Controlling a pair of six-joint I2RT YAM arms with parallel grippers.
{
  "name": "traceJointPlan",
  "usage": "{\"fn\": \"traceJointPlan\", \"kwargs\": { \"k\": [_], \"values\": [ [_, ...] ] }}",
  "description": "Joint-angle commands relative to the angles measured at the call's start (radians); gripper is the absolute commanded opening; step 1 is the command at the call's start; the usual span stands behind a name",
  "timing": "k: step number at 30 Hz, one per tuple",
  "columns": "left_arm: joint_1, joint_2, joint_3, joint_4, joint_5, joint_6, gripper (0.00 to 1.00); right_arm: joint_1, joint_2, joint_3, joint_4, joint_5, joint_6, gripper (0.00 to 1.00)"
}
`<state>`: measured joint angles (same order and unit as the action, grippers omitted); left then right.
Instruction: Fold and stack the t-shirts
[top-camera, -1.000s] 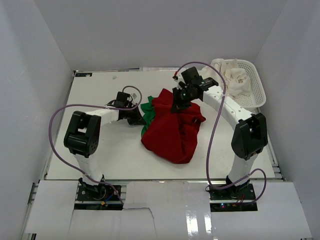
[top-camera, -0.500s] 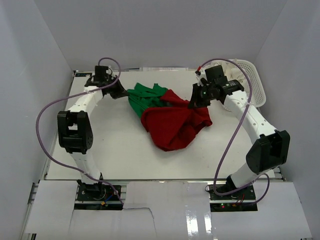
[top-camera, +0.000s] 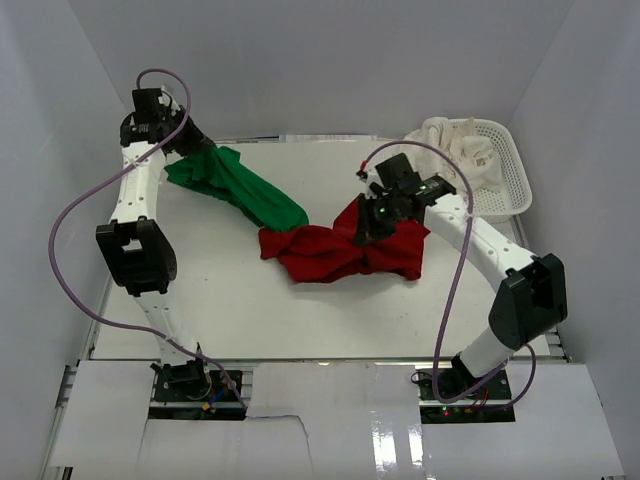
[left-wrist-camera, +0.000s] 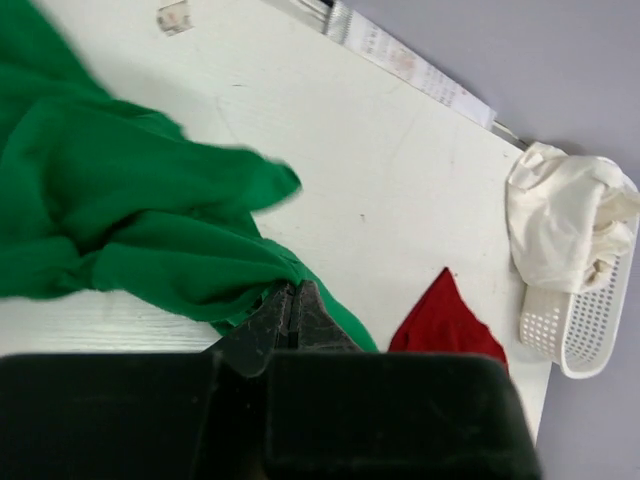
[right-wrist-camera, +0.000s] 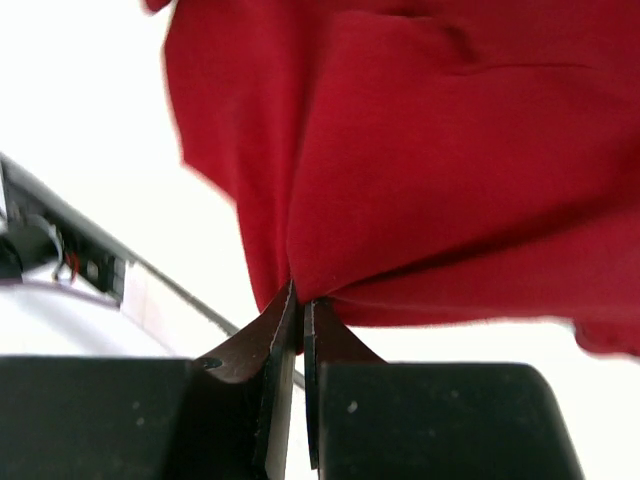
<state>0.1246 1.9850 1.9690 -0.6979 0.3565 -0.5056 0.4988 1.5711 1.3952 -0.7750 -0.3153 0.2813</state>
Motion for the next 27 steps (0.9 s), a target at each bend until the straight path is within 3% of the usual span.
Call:
{"fn": "traceJointPlan", "kwargs": {
  "k": [1,5,11,12,14,15,16,22,27],
  "values": [
    [-0.04,-0.008,0.167,-0.058,0.052,-0.002,0.0,0.131,0.041,0.004,0.077,-0.038,0.041,0.08],
    [-0.051,0.005,0.264,-0.09,0.03,-0.008,0.0,0.231,0.089,0.033,0.114,-0.036,0.088,0.08],
    [-0.048,-0.006,0.383,-0.135,-0.057,0.015,0.0,0.265,0.119,0.008,0.146,-0.059,0.099,0.08],
    [-0.048,-0.018,0.377,-0.12,-0.048,0.016,0.0,0.271,0.127,0.011,0.146,-0.044,0.095,0.28],
    [-0.048,-0.047,0.344,-0.089,-0.005,-0.004,0.0,0.276,0.13,0.031,0.141,-0.016,0.07,0.49],
    [-0.049,-0.089,0.28,-0.039,0.052,-0.016,0.0,0.276,0.135,0.068,0.146,-0.002,0.058,0.66],
    [-0.049,-0.112,0.243,-0.014,0.08,-0.033,0.0,0.276,0.139,0.094,0.146,0.01,0.047,0.72],
    [-0.103,-0.253,0.036,0.037,0.137,-0.082,0.0,0.277,0.202,0.264,0.19,0.064,-0.076,0.89],
    [-0.172,-0.319,-0.05,0.041,0.139,-0.091,0.0,0.276,0.138,0.13,0.52,0.048,-0.177,0.97]
  ]
}}
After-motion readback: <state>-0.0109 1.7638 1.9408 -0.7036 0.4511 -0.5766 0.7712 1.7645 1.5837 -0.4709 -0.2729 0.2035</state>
